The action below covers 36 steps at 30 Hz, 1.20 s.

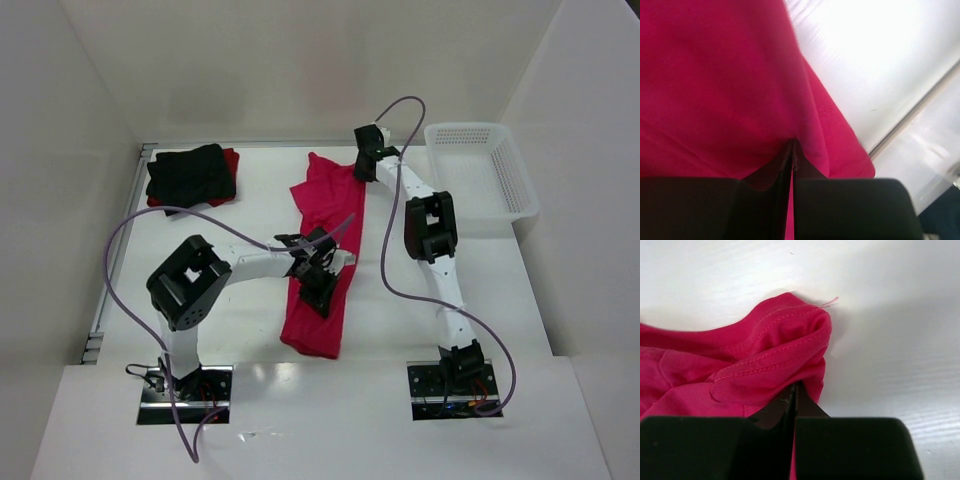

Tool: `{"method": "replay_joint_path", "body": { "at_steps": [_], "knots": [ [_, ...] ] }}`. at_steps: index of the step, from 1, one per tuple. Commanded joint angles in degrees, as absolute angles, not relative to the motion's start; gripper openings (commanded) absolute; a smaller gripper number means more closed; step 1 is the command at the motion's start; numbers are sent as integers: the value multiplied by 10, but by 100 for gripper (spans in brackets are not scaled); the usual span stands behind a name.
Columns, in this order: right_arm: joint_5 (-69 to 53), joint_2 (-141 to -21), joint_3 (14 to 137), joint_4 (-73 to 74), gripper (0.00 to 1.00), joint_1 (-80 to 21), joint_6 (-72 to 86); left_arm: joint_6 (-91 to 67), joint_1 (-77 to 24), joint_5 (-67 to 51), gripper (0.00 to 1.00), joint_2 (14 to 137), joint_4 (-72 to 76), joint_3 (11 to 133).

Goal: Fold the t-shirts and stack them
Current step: Rotate the tshirt 90 degrees

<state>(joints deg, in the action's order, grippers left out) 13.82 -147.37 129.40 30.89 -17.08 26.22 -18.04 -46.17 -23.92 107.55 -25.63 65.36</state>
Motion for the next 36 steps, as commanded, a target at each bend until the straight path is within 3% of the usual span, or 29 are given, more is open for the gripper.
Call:
{"method": "replay_joint_path", "body": {
  "at_steps": [1, 12, 15, 16, 17, 18, 20, 21, 22, 24, 25, 27, 31, 36],
  "knots": [
    [104, -1509, 1344, 322, 0, -171, 245, -148, -468, -286, 8, 1110, -234, 680],
    [57, -1538, 1418, 315, 0, -171, 228, -149, -474, -305, 16, 1144, -206, 736],
    [76, -1517, 1423, 328, 0, -171, 222, -156, -474, -272, 25, 1110, -211, 736],
    [90, -1493, 1423, 328, 6, -171, 221, -162, -474, -263, 29, 1095, -218, 730],
    [90, -1478, 1416, 328, 10, -171, 216, -162, -474, -251, 42, 1062, -225, 730],
    [90, -1463, 1403, 322, 12, -171, 216, -170, -474, -231, 48, 1043, -225, 725],
    [90, -1408, 1385, 313, 25, -171, 210, -181, -474, -221, 57, 991, -231, 720],
    [90, -1386, 1361, 307, 33, -171, 210, -186, -469, -215, 68, 973, -236, 720],
    [83, -1364, 1346, 291, 40, -171, 205, -192, -463, -201, 73, 956, -236, 720],
    [76, -1291, 1295, 276, 70, -171, 205, -213, -458, -179, 81, 903, -242, 713],
    [65, -1266, 1275, 266, 81, -171, 205, -220, -458, -151, 89, 885, -242, 706],
    [52, -1191, 1214, 251, 100, -171, 205, -243, -453, -117, 93, 839, -254, 683],
    [43, -1072, 1079, 234, 100, -171, 230, -293, -453, -66, 94, 795, -286, 638],
    [13, -950, 870, 239, 99, -171, 265, -368, -453, -109, 94, 747, -280, 563]
  ]
}}
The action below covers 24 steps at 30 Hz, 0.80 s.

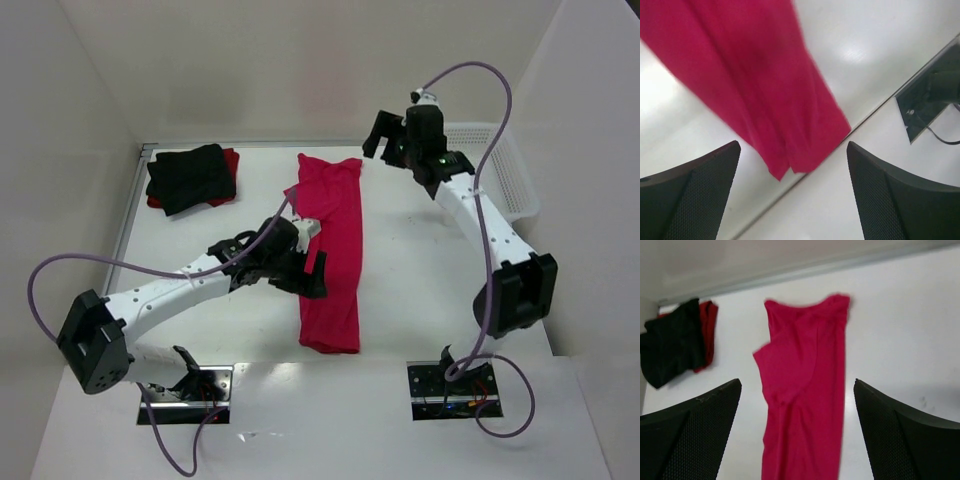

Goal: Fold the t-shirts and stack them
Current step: Rotate the tshirt 90 degrees

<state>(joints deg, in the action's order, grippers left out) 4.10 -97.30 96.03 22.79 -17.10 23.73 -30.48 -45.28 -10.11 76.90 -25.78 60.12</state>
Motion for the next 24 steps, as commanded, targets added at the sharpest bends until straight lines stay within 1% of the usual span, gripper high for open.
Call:
{"method": "replay_joint_path", "body": {
  "at_steps": [1, 2, 3, 5, 6, 7, 8, 9, 12, 13, 17, 18, 22, 24],
  "knots": [
    [14, -917, 847, 247, 98, -181, 275, -391, -453, -116, 94, 739, -267, 548],
    [21, -902, 804, 257, 98, -191, 281, -402, -453, -124, 94, 723, -260, 520],
    [28, -889, 786, 267, 97, -217, 281, -410, -453, -140, 94, 716, -255, 506],
    [42, -856, 744, 314, 97, -238, 302, -429, -458, -140, 94, 711, -255, 490],
    [42, -846, 731, 329, 95, -248, 328, -435, -458, -140, 94, 706, -261, 484],
    [37, -835, 716, 358, 92, -263, 341, -443, -458, -140, 94, 706, -275, 478],
    [20, -807, 683, 368, 86, -269, 353, -455, -458, -140, 94, 706, -275, 478],
    [10, -791, 666, 376, 82, -276, 376, -462, -458, -140, 94, 706, -275, 478],
    [-6, -727, 603, 406, 74, -309, 414, -497, -458, -159, 94, 706, -256, 457],
    [-12, -712, 591, 415, 72, -317, 440, -506, -465, -159, 93, 706, -251, 457],
    [-18, -635, 505, 444, 66, -374, 508, -527, -471, -140, 92, 706, -245, 451],
    [-33, -619, 489, 449, 61, -382, 522, -543, -471, -135, 90, 706, -254, 451],
    [-35, -552, 434, 440, 49, -436, 598, -561, -476, -129, 87, 706, -261, 456],
    [-30, -552, 410, 430, 44, -463, 627, -561, -476, -129, 85, 719, -256, 461]
  ]
}}
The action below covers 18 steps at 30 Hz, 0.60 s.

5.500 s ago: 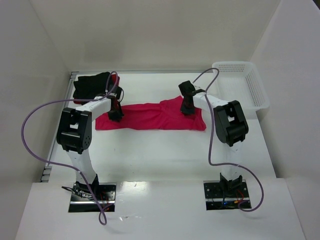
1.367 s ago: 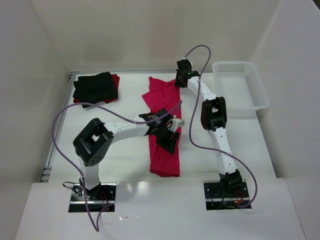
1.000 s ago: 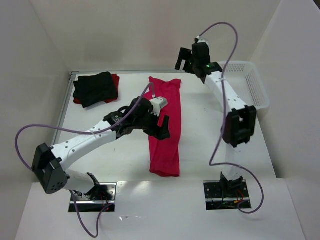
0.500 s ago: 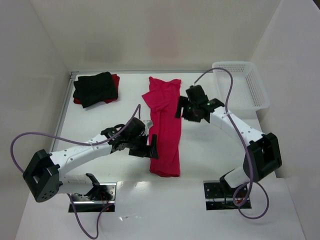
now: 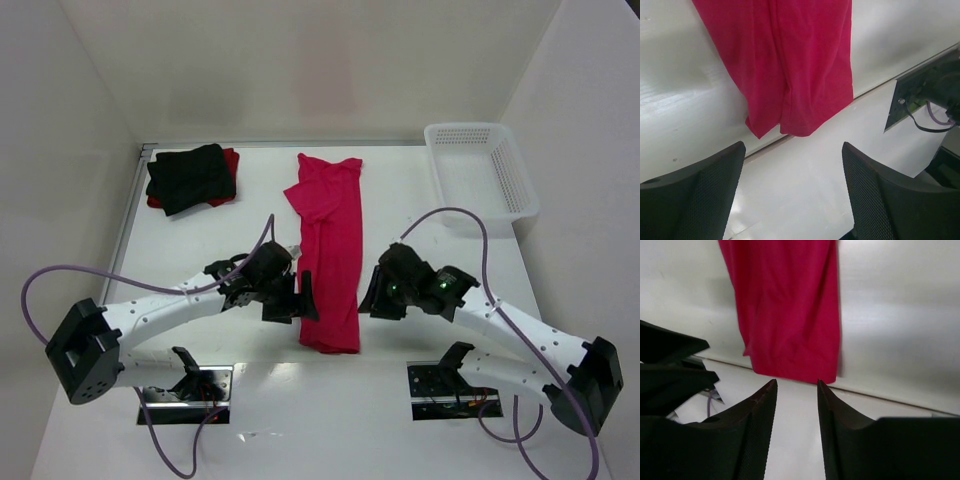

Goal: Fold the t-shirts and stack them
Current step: Rotate the tshirt 90 degrees

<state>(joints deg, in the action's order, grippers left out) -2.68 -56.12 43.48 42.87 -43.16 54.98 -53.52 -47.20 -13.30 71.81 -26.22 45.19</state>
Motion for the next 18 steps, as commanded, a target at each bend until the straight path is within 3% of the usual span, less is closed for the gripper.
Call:
{"method": "replay_joint_path", "body": {
  "at_steps": [1, 6, 7, 11, 14, 18],
  "knots": [
    [-30, -552, 402, 430, 43, -472, 633, -551, -476, -129, 85, 735, -251, 468],
    [-11, -596, 386, 393, 40, -518, 671, -476, -476, -129, 83, 825, -271, 521],
    [-3, -608, 386, 388, 40, -532, 677, -468, -482, -129, 79, 851, -287, 532],
    [-3, -666, 386, 371, 49, -571, 696, -440, -494, -124, 77, 866, -293, 552],
    [4, -679, 381, 371, 49, -577, 715, -425, -494, -119, 77, 866, -299, 557],
    [10, -673, 353, 364, 38, -577, 736, -406, -494, -147, 77, 860, -293, 557]
  ]
}}
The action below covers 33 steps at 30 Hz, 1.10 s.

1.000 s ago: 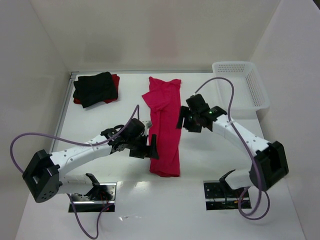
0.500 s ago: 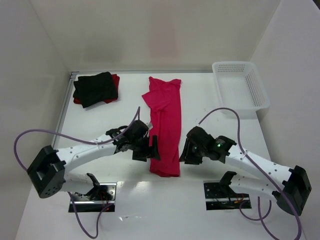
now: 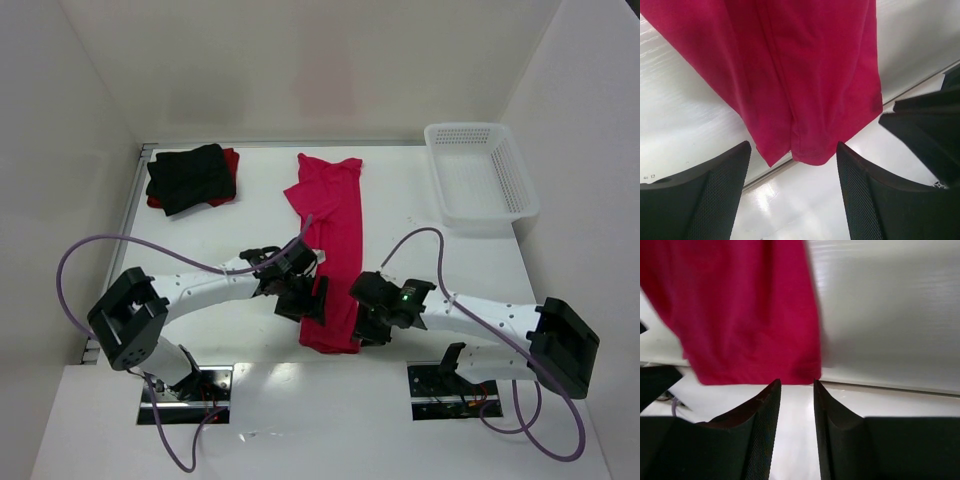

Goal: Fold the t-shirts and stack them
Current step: Rotate the tshirt 90 degrees

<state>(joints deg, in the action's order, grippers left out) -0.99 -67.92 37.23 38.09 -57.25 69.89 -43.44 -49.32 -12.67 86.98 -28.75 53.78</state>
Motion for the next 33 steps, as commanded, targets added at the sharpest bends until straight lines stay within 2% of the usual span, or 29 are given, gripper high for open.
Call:
{"method": "replay_joint_path", "body": {
  "at_steps": [1, 4, 7, 8, 9, 14, 15, 17, 18, 22, 25, 33],
  "knots": [
    [10, -673, 353, 359, 38, -577, 736, -406, -494, -153, 77, 860, -285, 552],
    [10, -685, 346, 352, 38, -577, 736, -401, -494, -153, 77, 877, -309, 552],
    [10, -707, 352, 352, 46, -577, 730, -406, -494, -139, 80, 863, -329, 541],
    [16, -716, 352, 345, 54, -577, 723, -417, -494, -139, 80, 856, -329, 536],
    [16, -716, 352, 345, 55, -577, 723, -424, -494, -139, 80, 847, -329, 530],
    [10, -731, 345, 301, 53, -577, 723, -432, -494, -150, 80, 826, -313, 502],
    [10, -738, 345, 301, 46, -577, 729, -432, -494, -156, 77, 836, -308, 497],
    [18, -744, 351, 295, 39, -577, 729, -432, -494, -168, 73, 856, -299, 497],
    [24, -744, 357, 295, 31, -577, 729, -426, -494, -168, 66, 862, -294, 497],
    [37, -755, 367, 301, 14, -577, 729, -426, -494, -173, 46, 875, -281, 497],
    [54, -750, 373, 327, 12, -577, 735, -426, -494, -173, 33, 881, -281, 497],
    [69, -679, 365, 374, 10, -572, 748, -426, -494, -168, 13, 891, -276, 491]
  ]
}}
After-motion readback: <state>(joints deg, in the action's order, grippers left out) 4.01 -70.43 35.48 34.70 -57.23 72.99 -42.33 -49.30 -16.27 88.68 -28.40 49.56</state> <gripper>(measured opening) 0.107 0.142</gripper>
